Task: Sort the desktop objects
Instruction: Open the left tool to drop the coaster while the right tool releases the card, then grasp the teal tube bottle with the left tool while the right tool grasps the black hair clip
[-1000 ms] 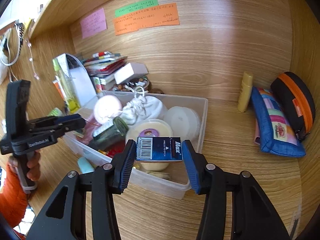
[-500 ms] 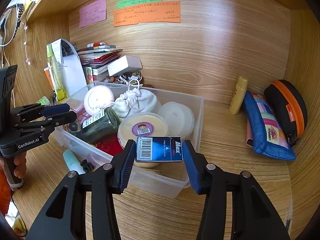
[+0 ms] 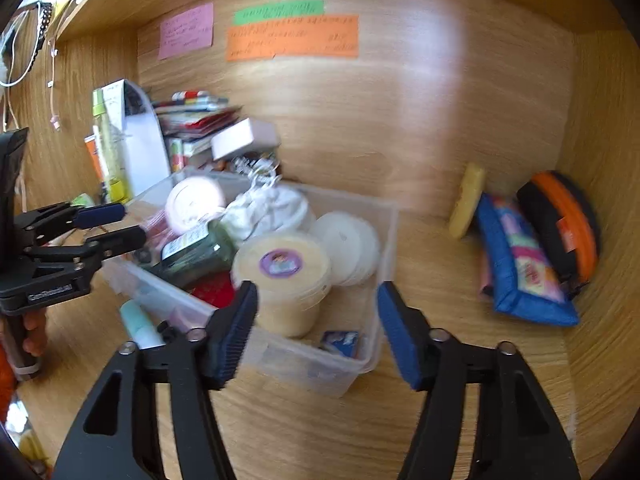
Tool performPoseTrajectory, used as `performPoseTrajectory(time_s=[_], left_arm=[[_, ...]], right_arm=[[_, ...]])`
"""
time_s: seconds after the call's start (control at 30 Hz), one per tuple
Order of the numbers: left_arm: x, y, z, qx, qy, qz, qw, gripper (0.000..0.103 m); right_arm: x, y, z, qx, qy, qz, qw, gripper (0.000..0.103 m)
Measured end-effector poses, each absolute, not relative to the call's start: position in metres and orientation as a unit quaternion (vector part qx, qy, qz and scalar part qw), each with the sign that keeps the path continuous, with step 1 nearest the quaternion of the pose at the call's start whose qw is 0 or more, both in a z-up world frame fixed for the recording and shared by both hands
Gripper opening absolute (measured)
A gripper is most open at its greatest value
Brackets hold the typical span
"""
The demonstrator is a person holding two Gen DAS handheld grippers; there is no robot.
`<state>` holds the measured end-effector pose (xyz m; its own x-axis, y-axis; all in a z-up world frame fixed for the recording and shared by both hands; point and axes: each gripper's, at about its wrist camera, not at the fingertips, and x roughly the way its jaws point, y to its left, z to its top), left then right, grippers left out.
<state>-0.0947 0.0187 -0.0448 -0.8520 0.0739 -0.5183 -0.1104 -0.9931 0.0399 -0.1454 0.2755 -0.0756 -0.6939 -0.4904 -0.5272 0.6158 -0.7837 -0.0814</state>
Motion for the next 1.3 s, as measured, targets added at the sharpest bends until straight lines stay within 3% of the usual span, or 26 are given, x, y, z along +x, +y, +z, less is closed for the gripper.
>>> performPoseTrajectory(time_s=[0.03, 0.2, 0.27, 0.47, 0.53, 0.57, 1.3], left_arm=[[-0.092, 0.017, -0.042, -0.260, 0.031, 0.964, 0.048, 0.066], [-0.082, 0.014, -0.036, -0.236, 0.024, 0.970, 0.044, 0.075], [-0.083, 0.017, -0.039, -0.252, 0.023, 0.967, 0.044, 0.076], [-0.070, 0.029, -0.041, -0.265, 0.037, 0.963, 0.040, 0.077], [-0.063, 0.029, -0.037, -0.264, 0.028, 0.963, 0.045, 0.088], [-0.061, 0.029, -0.037, -0.266, 0.023, 0.963, 0.046, 0.089], [-0.061, 0.045, -0.085, -0.390, 0.016, 0.920, 0.046, 0.089]], right_arm=[[-0.144, 0.277, -0.074, 0.241, 0.125, -0.914, 0.303, 0.072], [-0.146, 0.284, -0.070, 0.235, 0.111, -0.918, 0.300, 0.076], [-0.148, 0.286, -0.070, 0.239, 0.103, -0.919, 0.298, 0.080], [-0.150, 0.291, -0.068, 0.243, 0.090, -0.920, 0.295, 0.080], [-0.148, 0.290, -0.067, 0.238, 0.094, -0.920, 0.297, 0.080], [-0.147, 0.289, -0.067, 0.237, 0.095, -0.919, 0.299, 0.080], [-0.096, 0.292, -0.094, 0.260, 0.105, -0.908, 0.312, 0.080]])
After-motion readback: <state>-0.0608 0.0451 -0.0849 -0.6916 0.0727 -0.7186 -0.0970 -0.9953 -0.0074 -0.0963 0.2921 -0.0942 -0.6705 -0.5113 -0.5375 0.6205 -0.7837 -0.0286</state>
